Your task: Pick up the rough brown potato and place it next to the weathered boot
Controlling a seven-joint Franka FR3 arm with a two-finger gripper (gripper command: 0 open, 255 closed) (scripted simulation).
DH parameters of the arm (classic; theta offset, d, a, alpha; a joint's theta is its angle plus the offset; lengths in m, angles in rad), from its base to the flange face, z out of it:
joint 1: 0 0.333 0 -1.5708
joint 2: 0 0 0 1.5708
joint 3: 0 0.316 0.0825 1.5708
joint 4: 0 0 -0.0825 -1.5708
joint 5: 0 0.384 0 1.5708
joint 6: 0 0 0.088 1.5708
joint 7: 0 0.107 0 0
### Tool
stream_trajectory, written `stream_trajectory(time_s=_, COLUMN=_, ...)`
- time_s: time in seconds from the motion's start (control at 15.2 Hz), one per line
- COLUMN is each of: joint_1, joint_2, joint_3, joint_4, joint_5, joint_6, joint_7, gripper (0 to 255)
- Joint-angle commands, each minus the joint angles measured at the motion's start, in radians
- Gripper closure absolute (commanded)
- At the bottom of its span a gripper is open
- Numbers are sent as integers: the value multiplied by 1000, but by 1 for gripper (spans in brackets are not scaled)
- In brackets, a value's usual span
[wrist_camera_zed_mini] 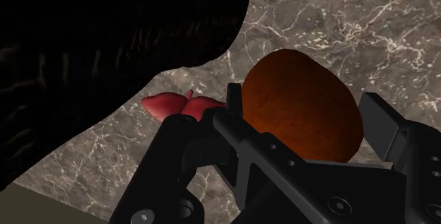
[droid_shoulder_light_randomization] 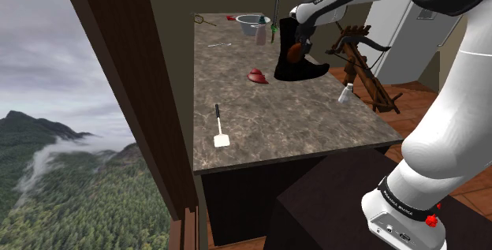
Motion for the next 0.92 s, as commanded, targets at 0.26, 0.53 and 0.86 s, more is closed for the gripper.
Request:
stream_trajectory(time_s=0.26, joint_1=0, joint_2=30, joint_3=-2, joint_4=-41, joint_5=-5, joint_6=71, joint_7=9, gripper=255)
stream_trajectory(time_s=0.53, joint_1=0, joint_2=57, joint_3=-3, joint_4=-60, joint_5=-8, joint_6=117, joint_7=14, gripper=255)
stream_trajectory(time_s=0.86, joint_1=0, joint_2=93, joint_3=-5, joint_4=-81, joint_5=-12, joint_6=174, joint_7=22, gripper=255)
